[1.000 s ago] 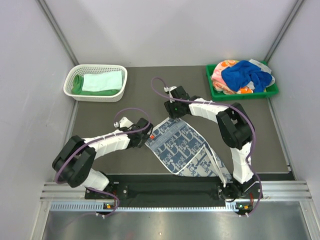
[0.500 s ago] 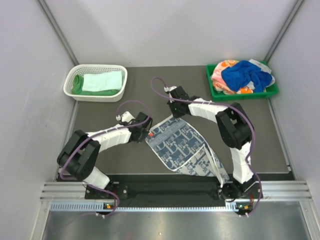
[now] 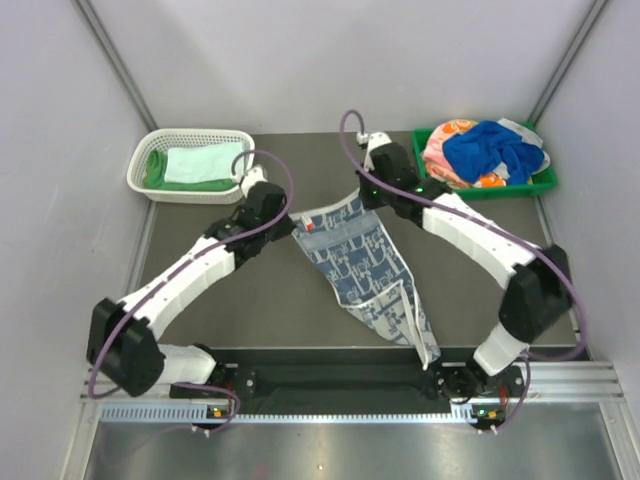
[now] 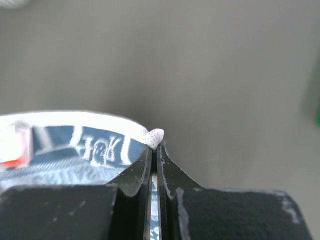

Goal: Fold and stack the towels
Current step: Flatten out the crumpled towel

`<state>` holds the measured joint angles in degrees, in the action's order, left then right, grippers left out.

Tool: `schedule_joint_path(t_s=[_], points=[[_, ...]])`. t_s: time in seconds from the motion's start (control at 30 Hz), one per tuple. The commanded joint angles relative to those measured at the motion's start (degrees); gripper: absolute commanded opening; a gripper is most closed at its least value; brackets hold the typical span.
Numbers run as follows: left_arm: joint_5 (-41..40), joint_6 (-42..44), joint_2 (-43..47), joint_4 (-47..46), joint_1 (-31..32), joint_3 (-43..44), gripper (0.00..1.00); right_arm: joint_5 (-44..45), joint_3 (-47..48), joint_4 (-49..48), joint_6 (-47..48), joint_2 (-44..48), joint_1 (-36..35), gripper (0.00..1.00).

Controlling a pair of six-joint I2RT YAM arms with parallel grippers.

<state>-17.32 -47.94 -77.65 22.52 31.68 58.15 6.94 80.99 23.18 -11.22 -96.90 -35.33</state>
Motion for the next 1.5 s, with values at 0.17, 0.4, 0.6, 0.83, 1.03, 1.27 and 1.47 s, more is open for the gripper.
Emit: schedule_joint_path(t_s=[0.17, 0.4, 0.6, 0.83, 1.03, 1.27, 1.47], points=[[9.66, 17.51, 11.02, 5.60, 0.40, 13.37, 0.00, 0.62, 1.98, 0.81, -1.52, 20.16, -0.18, 0.00], [16.88, 23.68, 16.38, 11.66, 0.84, 22.17, 0.00, -0.70, 2.95, 2.05, -1.52, 31.15, -1.75, 0.00], [23.11, 26.85, 18.85, 13.77, 0.93, 29.29, 0.00, -0.70, 4.52, 3.54, -1.34, 35.99, -4.74, 0.00], [27.69, 27.99, 19.55, 15.97, 1.01, 36.94, 0.00, 0.27, 9.79, 6.08, -1.78, 38.81, -8.96, 0.00], [28.48, 26.24, 20.16, 17.02, 1.01, 40.63, 0.00, 0.97, 17.00, 9.34, -2.40, 38.98, -11.95, 0.00], [28.39, 24.83, 21.57, 17.29, 1.01, 43.18, 0.00, 1.06, 20.78, 10.48, -2.66, 38.90, -14.68, 0.00], [29.19, 24.30, 21.66, 17.55, 0.93, 43.80, 0.00, 1.50, 21.66, 11.10, -3.01, 39.33, -15.38, 0.00]])
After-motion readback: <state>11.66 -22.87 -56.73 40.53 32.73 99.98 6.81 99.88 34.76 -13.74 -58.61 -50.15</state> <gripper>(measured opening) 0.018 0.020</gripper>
